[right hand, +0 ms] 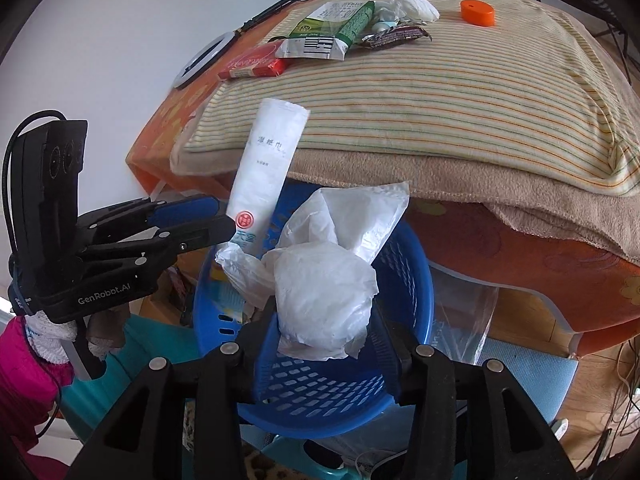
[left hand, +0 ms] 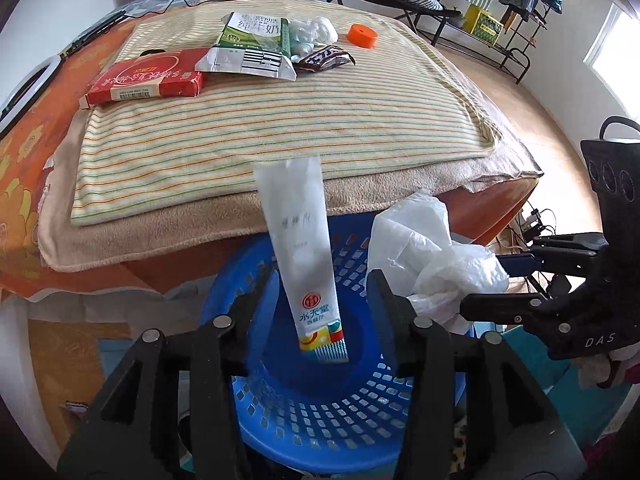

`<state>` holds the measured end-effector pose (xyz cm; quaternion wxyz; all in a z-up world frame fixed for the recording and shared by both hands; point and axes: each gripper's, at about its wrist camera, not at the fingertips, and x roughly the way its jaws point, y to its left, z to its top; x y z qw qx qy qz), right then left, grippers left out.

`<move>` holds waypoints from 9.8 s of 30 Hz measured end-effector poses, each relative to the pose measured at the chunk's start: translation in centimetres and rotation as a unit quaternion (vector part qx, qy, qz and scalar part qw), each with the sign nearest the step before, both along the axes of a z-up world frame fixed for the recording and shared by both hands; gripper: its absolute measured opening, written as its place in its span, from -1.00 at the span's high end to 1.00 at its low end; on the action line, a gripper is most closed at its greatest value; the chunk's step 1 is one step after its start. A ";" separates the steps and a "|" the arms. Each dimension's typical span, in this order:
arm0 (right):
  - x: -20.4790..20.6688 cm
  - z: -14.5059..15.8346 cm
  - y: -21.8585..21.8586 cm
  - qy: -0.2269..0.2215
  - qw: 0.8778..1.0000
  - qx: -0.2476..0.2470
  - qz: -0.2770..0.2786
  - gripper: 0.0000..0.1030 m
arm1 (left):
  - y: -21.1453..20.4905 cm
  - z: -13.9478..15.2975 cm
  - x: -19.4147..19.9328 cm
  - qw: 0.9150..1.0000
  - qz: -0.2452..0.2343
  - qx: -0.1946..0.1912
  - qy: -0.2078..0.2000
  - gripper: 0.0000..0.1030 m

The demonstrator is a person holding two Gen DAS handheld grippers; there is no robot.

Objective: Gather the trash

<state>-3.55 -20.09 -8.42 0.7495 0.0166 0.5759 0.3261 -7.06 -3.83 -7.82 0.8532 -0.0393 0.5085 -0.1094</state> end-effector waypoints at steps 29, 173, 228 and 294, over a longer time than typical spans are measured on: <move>1.3 0.7 -0.7 -0.027 0.998 -0.041 -0.046 -0.81 | -0.4 0.6 2.0 1.000 0.010 0.008 -0.008 -0.42; 23.9 1.9 -1.2 -0.060 0.968 0.069 -0.234 0.57 | 4.3 5.8 16.0 0.995 0.047 0.064 -0.067 -0.58; 0.9 3.9 0.4 -0.124 0.991 -0.001 -0.051 0.91 | -1.5 -0.4 -2.6 0.999 -0.038 0.030 0.016 -0.58; 2.5 1.5 0.1 -0.094 0.991 -0.010 -0.092 -0.68 | 5.2 1.1 2.1 0.997 0.062 -0.025 0.026 -0.59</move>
